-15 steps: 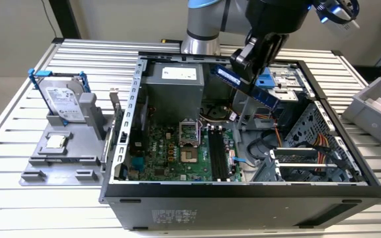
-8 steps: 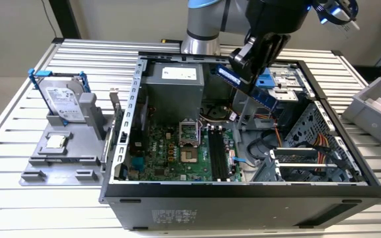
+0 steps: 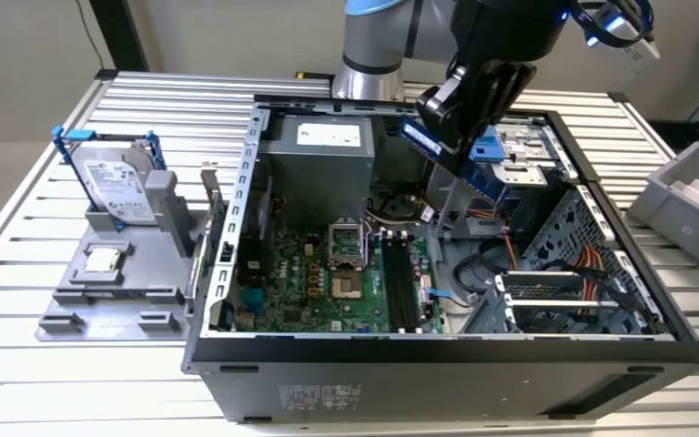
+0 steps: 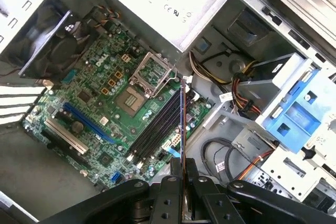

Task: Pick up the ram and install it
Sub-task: 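Insert the ram into the slot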

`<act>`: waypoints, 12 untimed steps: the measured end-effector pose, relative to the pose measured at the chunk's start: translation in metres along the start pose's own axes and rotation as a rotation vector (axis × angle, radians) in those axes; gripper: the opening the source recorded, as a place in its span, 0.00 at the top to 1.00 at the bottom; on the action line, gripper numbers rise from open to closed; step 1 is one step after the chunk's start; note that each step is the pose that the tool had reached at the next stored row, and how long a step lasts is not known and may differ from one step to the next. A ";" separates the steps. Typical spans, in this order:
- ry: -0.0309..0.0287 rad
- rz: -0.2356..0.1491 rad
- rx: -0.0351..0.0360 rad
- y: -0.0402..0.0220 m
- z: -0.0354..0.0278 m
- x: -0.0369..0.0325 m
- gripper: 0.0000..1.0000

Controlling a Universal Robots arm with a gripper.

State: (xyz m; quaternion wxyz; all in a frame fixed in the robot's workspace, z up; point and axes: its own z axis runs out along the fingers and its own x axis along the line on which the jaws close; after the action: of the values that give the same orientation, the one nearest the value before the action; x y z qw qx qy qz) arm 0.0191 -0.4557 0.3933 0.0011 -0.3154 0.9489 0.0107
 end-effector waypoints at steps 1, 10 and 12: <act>-0.0002 0.009 0.0001 0.0000 0.0000 0.0000 1.00; -0.0016 0.081 0.0007 -0.0001 0.0001 0.0001 1.00; -0.0019 0.097 0.0008 -0.0002 0.0001 0.0001 1.00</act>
State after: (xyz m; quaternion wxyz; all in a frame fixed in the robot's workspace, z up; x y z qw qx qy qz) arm 0.0191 -0.4559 0.3932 0.0016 -0.2690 0.9631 0.0106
